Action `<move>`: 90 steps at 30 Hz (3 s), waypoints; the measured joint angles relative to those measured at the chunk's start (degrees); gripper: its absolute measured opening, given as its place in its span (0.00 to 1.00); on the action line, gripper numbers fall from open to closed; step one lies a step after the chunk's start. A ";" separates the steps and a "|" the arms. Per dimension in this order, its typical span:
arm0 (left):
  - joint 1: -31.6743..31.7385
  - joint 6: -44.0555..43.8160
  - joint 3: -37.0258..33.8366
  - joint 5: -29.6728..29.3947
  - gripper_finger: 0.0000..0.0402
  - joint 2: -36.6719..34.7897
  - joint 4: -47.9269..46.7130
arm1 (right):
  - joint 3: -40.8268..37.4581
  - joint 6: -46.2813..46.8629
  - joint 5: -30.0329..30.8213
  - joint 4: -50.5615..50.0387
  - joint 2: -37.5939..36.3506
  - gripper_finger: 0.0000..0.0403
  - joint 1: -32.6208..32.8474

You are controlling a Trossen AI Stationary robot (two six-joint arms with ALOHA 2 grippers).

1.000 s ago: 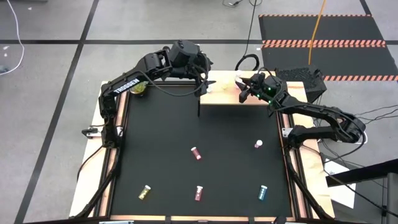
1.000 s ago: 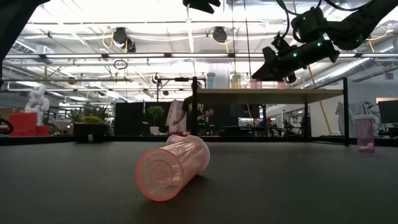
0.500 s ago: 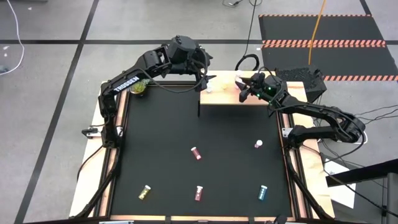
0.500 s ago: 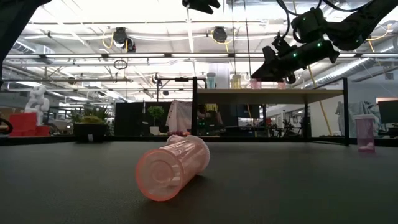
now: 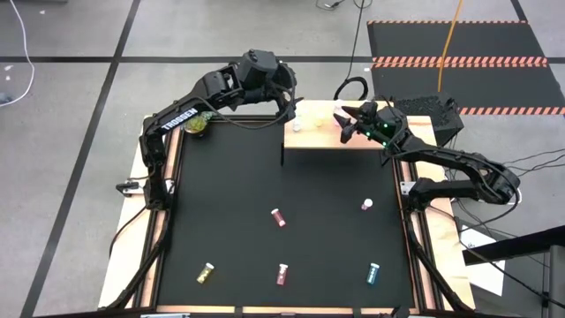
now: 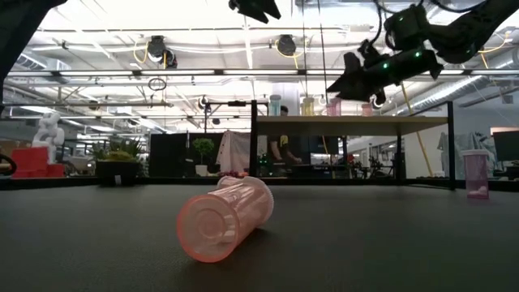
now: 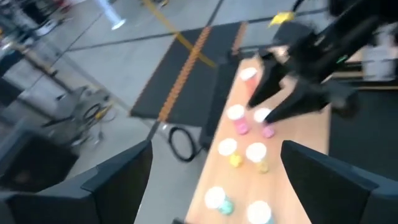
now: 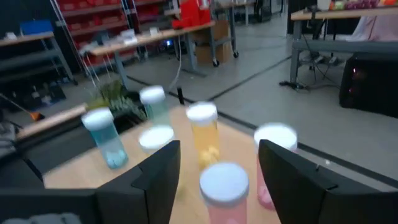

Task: Pick and place medicine bottles onto shelf by color
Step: Put the top orange pill bottle on the shelf aligned with the other orange pill bottle

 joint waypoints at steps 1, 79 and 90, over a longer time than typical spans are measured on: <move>-0.11 -0.42 -0.01 -1.03 0.89 -0.43 -1.04 | 0.00 0.42 -0.08 0.07 -0.86 0.53 0.01; -23.46 -73.65 -35.04 -11.61 0.89 -32.35 -39.93 | 48.75 39.71 -0.34 -40.95 51.54 0.66 43.32; -24.01 -73.74 -35.06 -11.37 0.89 -31.94 -39.95 | 49.66 35.64 1.08 -43.56 53.35 0.64 44.12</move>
